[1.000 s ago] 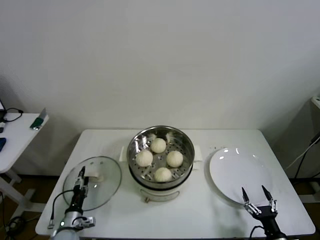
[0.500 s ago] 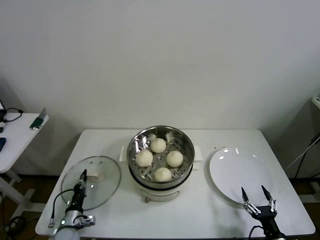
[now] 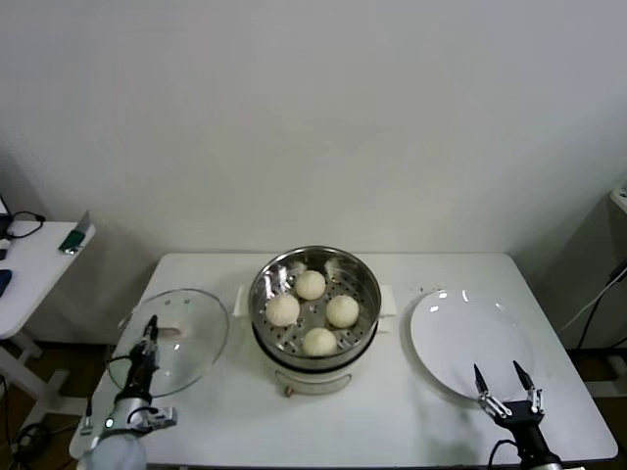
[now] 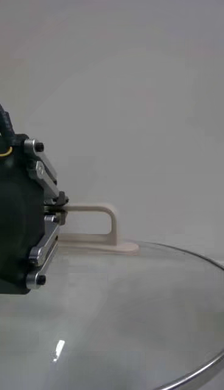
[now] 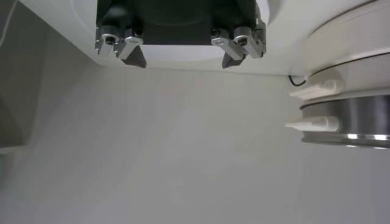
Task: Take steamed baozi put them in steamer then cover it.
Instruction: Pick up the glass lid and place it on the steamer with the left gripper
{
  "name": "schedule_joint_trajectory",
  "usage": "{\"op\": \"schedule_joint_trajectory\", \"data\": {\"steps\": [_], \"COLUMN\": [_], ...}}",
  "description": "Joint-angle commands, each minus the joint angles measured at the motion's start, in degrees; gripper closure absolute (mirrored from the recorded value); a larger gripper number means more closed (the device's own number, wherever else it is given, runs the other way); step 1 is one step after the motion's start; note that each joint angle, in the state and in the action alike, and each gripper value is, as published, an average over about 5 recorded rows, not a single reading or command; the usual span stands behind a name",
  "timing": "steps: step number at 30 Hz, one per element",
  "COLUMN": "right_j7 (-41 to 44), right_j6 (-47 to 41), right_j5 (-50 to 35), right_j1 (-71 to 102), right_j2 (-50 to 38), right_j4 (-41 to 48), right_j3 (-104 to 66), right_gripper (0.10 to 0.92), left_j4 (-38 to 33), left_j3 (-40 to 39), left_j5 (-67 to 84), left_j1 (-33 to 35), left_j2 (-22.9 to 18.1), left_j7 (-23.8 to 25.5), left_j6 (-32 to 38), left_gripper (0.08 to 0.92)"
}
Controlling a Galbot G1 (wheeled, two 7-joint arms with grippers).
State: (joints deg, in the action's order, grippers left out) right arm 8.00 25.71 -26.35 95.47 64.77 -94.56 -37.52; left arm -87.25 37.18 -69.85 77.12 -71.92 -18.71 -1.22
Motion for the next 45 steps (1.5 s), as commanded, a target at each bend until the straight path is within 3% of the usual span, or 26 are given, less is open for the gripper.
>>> {"op": "schedule_joint_trajectory", "data": {"steps": [1,14,22,32,38,45], "right_j7": [-0.1,-0.61,-0.87,-1.63,-2.79,-3.14], "right_j6": [-0.09,-1.03,-1.25,-0.98,-2.37,-2.69], "right_j5": [0.52,2.98,4.04,3.17,1.97,1.26], "right_j1": [-0.16,-1.69,-2.47,-3.38,-3.56,-3.7], "right_j2": [0.03,0.58,0.83,-0.18,-0.96,-1.7], "right_j4": [0.36,0.74,1.09,2.45,2.49,2.61], "right_j3": [0.14,0.55,1.04,2.23,2.72,2.92], "right_gripper": [0.203,0.203,0.203,0.203,0.203,0.203], "left_j4": [-4.48,-27.37,-38.17,-39.34,-37.53,-31.08], "left_j3": [-0.67,0.89,-7.85,-26.34,-34.33,-40.54], "left_j5": [2.68,15.78,9.98,-7.78,-17.16,-25.44], "left_j1": [0.21,2.85,-0.43,-5.89,-9.61,-11.69], "left_j2": [0.28,13.27,14.77,5.35,-4.22,-16.06], "left_j7": [1.28,17.58,24.67,32.84,36.98,37.14], "left_j6": [-0.61,-15.84,-27.06,-32.95,-34.81,-34.2], "left_gripper": [0.862,0.862,0.862,0.862,0.862,0.862]}}
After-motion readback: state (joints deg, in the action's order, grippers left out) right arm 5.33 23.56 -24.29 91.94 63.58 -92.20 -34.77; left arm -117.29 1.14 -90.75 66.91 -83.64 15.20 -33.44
